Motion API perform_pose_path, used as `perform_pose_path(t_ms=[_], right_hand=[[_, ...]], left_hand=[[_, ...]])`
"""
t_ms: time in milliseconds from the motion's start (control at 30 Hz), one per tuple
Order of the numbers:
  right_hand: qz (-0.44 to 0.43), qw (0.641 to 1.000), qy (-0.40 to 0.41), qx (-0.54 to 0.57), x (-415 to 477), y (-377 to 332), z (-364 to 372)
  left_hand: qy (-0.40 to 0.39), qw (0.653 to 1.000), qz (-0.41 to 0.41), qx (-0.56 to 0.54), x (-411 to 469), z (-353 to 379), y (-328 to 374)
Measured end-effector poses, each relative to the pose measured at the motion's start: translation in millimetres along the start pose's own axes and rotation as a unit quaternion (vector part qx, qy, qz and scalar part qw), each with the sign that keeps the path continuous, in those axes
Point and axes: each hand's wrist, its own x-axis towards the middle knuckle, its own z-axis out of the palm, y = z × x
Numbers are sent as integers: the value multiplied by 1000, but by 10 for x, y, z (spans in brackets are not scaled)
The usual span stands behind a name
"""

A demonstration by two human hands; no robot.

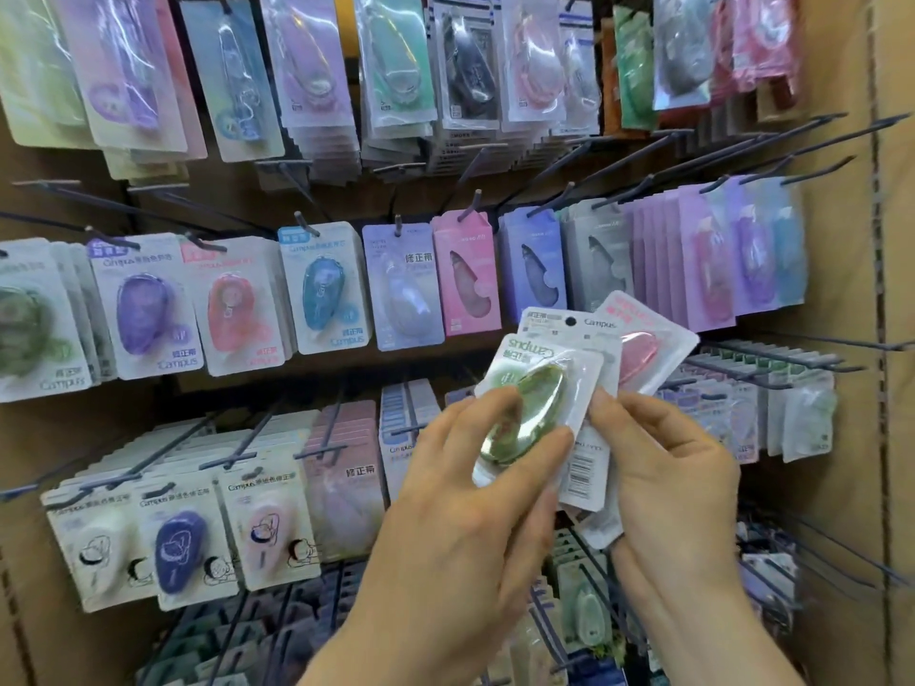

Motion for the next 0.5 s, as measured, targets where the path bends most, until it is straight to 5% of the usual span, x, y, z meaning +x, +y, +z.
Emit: perform_pose_path(t_ms=[100,267,500], right_hand=[[-15,1000,-2,-7,-2,-8,-2],[-20,1000,-7,-8,4,5,-28],[-41,999,-14,-19,64,-38,-111]], left_hand=[[52,998,-20,-41,24,17,-1],[81,966,-174,-173,103,-83,-54],[52,832,-349,-429,140,-226,-171]])
